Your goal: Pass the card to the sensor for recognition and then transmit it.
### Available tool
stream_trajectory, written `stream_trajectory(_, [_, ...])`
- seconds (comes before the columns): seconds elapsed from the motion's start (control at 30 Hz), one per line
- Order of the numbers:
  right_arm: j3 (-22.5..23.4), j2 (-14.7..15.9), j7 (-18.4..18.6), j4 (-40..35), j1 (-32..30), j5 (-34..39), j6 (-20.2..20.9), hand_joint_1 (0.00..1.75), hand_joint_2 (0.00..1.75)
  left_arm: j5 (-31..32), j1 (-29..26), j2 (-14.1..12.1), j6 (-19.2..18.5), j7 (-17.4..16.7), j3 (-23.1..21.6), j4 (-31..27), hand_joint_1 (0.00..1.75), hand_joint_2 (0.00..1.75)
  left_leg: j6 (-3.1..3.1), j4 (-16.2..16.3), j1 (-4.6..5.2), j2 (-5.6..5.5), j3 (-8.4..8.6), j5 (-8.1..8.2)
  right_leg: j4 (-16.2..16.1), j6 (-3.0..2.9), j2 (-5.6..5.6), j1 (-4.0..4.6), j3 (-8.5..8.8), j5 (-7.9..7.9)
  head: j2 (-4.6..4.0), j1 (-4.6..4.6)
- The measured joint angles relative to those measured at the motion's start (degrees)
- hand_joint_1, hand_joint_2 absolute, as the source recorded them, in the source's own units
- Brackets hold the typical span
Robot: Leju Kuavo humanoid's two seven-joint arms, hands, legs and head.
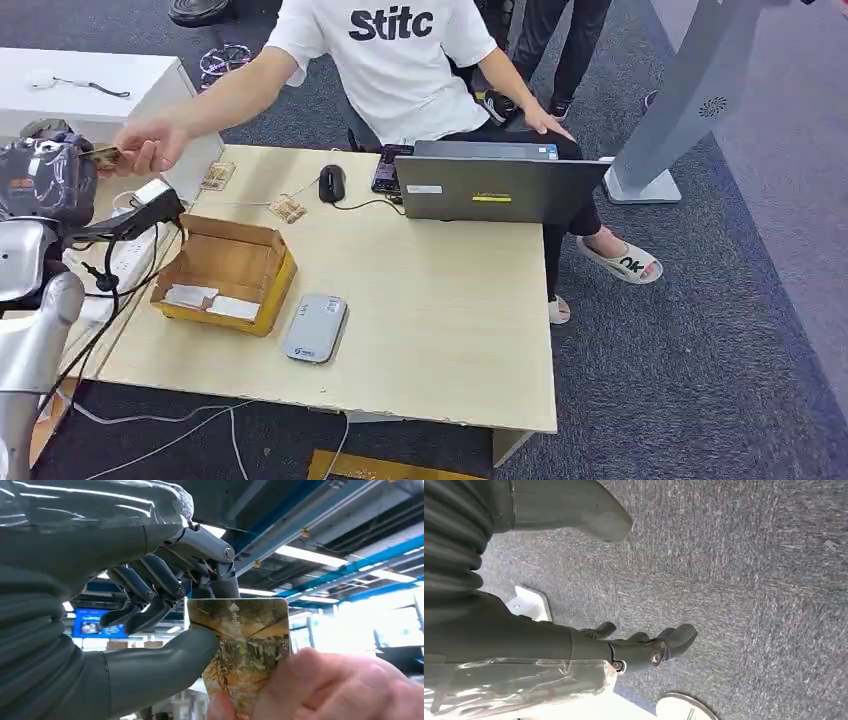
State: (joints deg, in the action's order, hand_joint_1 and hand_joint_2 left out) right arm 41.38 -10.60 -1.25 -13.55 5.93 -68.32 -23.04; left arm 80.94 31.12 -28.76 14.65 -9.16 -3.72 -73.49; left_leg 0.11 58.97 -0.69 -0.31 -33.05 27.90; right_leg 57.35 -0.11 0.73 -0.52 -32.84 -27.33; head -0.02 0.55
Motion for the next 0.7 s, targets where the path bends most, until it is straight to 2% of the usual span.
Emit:
stream_trajectory(0.2, [-0.02,0.00,0.00,0.00,0.01,0.00,-0.09,0.00,1.75,0.35,2.36,-0.81,0.30,-0.09,0.02,3.35,1.75,1.75,-0.01,0.00,-0.01,0.13,0.01,0.00,0.01,-0.02,0.17,0.00,-0.03,0.02,0.00,0.00])
stream_trajectory(0.57, [-0.02,0.00,0.00,0.00,0.00,0.00,-0.22,0.00,1.75,0.44,2.74,-0.94,0.50,-0.09,0.00,5.21,1.75,1.75,-0.01,0.00,-0.01,0.40,-0.02,0.08,0.00,-0.03,0.45,0.00,-0.14,0.02,0.00,0.00])
stream_trajectory(0.6, [-0.02,0.00,0.00,0.00,0.01,0.00,-0.24,0.00,1.75,0.44,2.74,-0.94,0.50,-0.09,0.00,5.27,1.50,1.75,-0.01,0.00,-0.01,0.42,-0.03,0.08,0.00,-0.03,0.47,0.00,-0.15,0.02,0.00,-0.02])
stream_trajectory(0.63, [-0.04,0.00,0.00,0.00,0.00,0.00,-0.28,0.00,1.75,0.46,2.74,-0.94,0.52,-0.09,0.00,5.27,0.00,1.75,-0.01,0.00,-0.01,0.43,-0.03,0.08,0.00,-0.03,0.48,0.00,-0.15,0.02,0.00,0.00])
stream_trajectory(0.7, [-0.04,0.00,0.00,0.00,0.00,0.00,-0.48,0.00,1.75,0.44,2.74,-0.94,0.96,-0.63,0.02,5.41,0.00,1.75,-0.01,0.00,-0.01,0.43,-0.03,0.08,0.00,-0.03,0.48,-0.01,-0.15,0.02,0.00,0.00])
